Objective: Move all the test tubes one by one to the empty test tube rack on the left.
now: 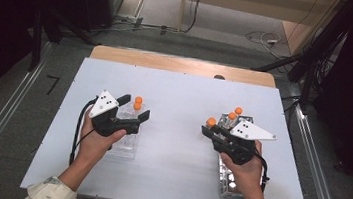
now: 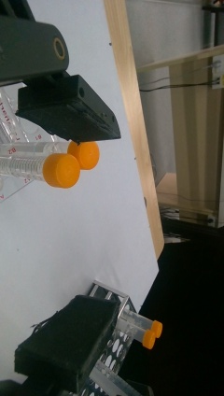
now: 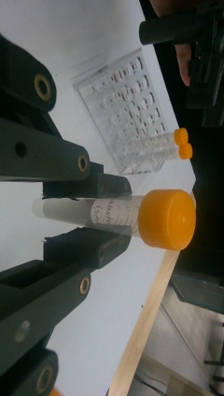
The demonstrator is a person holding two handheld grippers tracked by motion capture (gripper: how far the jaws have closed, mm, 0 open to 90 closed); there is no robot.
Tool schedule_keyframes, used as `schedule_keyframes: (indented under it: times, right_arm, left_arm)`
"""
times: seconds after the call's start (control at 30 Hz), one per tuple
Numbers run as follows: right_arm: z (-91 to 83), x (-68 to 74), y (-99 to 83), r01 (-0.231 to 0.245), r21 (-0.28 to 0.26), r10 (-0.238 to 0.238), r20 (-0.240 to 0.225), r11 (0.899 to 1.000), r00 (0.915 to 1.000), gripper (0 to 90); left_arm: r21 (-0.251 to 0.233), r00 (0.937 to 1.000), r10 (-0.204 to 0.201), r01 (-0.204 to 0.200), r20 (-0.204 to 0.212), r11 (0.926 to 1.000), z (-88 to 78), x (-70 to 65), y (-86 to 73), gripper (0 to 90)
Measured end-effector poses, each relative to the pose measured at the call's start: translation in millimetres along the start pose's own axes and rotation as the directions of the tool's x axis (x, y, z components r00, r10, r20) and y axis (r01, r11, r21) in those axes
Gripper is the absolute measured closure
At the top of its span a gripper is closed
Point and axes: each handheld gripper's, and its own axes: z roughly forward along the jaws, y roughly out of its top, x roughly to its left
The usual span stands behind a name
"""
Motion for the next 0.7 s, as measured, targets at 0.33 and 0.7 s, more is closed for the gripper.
schedule_keyframes:
  times: [0.33,0.7]
  right_arm:
    - [19.8,14.5,2.3,0.029,0.031,-0.027,-0.049,0.999,0.9984,72.4]
    - [42.2,31.0,3.9,0.064,0.063,-0.057,-0.104,0.996,0.9930,72.4]
  left_arm:
    - [0.008,0.9996,0.013,-0.013,0.023,0.9999,2.0,-6.2,-0.7,14.9]
    - [0.029,0.9943,0.034,-0.038,0.101,0.9989,7.7,-23.1,-1.6,7.2]
